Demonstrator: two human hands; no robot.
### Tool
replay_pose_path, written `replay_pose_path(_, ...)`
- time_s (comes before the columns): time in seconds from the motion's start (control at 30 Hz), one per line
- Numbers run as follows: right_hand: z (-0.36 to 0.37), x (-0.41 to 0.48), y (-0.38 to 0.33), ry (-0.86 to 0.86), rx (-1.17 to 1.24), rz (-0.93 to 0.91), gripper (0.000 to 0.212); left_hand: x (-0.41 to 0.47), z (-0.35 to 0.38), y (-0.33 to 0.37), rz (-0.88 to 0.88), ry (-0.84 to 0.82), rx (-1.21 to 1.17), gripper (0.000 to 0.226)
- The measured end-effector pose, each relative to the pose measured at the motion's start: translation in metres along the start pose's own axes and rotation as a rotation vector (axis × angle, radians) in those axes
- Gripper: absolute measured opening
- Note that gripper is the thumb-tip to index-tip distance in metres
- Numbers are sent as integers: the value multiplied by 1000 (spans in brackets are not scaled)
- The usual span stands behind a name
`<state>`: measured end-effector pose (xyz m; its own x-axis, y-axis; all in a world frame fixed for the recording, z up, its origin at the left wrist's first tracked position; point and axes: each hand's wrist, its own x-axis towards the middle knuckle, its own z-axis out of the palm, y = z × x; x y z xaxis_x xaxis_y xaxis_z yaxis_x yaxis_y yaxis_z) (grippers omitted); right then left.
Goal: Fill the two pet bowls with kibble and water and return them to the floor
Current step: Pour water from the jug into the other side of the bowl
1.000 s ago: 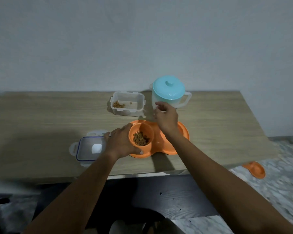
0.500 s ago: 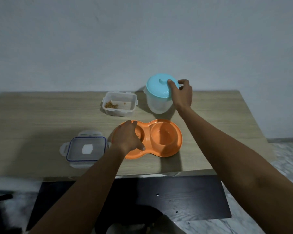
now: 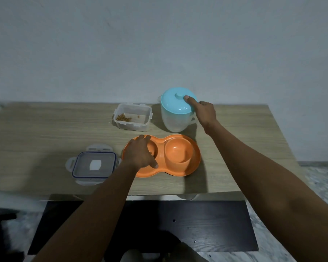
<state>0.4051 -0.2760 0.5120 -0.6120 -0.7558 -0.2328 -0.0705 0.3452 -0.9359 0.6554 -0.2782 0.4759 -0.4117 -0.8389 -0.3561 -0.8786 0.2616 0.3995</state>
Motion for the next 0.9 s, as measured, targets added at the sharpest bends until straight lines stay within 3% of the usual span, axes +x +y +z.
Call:
replay_pose_path(0.17,-20,-9,6,77,71,26,51,-2,2,2,-7,1,10,123)
replay_pose_path(0.27,-40,-15,6,123,74,-2,63,-3,2,2,-15,4,4,123)
replay_pose_path(0.63,-85,-56,-4,70,-111,-180,58,-8,-1,7,-58,-10,-46,123)
replay_pose_path(0.9,-89,-80,-19,36,-400,-315,62,-11,-5,9,-55,-10,-50,122)
